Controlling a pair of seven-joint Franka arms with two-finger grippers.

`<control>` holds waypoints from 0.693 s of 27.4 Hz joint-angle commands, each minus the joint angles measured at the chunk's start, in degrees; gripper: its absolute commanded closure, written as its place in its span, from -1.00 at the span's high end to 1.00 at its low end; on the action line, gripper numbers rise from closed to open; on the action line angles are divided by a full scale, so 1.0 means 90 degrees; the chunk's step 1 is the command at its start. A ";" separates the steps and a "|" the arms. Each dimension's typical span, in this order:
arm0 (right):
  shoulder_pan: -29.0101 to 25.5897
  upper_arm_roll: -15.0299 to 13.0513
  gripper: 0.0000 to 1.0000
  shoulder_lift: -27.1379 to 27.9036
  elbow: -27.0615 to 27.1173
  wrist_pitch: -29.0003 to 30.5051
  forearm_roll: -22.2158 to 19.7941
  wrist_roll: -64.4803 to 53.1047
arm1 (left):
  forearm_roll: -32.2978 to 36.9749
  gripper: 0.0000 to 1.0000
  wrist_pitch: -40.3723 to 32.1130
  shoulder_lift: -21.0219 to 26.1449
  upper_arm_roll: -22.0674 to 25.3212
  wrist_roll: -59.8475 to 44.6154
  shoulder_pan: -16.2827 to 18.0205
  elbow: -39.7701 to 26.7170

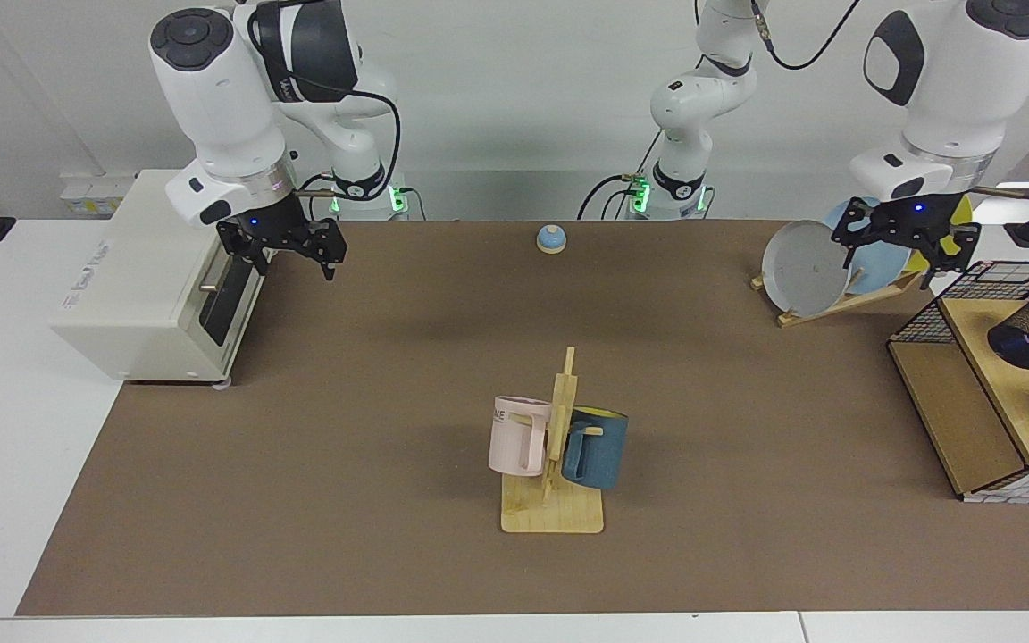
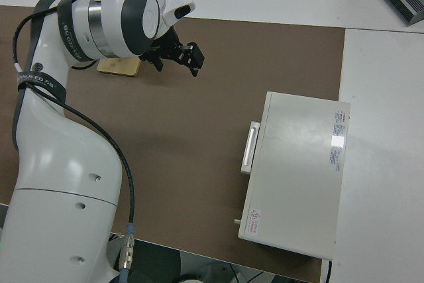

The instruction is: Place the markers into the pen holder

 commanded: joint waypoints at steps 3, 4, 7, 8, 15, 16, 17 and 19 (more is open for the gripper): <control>-0.0123 0.0068 1.00 -0.0117 -0.0127 0.0111 0.0149 -0.0181 | -0.0559 1.00 -0.0209 -0.0150 -0.0474 -0.2763 -0.0011 -0.0121; -0.0132 0.0068 1.00 -0.0117 -0.0136 0.0111 0.0158 -0.0181 | -0.0608 1.00 -0.0228 -0.0150 -0.0522 -0.2989 -0.0011 -0.0121; -0.0123 0.0068 1.00 -0.0117 -0.0127 0.0111 0.0158 -0.0181 | -0.0745 1.00 -0.0335 -0.0150 -0.0640 -0.3507 -0.0011 -0.0101; -0.0123 0.0068 1.00 -0.0117 -0.0127 0.0111 0.0158 -0.0181 | -0.0774 1.00 -0.0384 -0.0150 -0.0679 -0.3663 -0.0011 -0.0082; -0.0123 0.0068 1.00 -0.0117 -0.0127 0.0111 0.0158 -0.0181 | -0.1194 1.00 -0.0629 -0.0198 -0.0787 -0.4367 0.0008 0.0006; -0.0123 0.0068 1.00 -0.0117 -0.0127 0.0111 0.0158 -0.0181 | -0.1262 1.00 -0.0648 -0.0228 -0.0787 -0.4416 0.0018 0.0006; -0.0123 0.0068 1.00 -0.0117 -0.0127 0.0111 0.0158 -0.0181 | -0.1292 1.00 -0.0658 -0.0267 -0.0787 -0.4475 0.0018 0.0006; -0.0123 0.0068 1.00 -0.0117 -0.0127 0.0111 0.0158 -0.0181 | -0.1312 1.00 -0.0668 -0.0325 -0.0777 -0.4524 0.0008 0.0006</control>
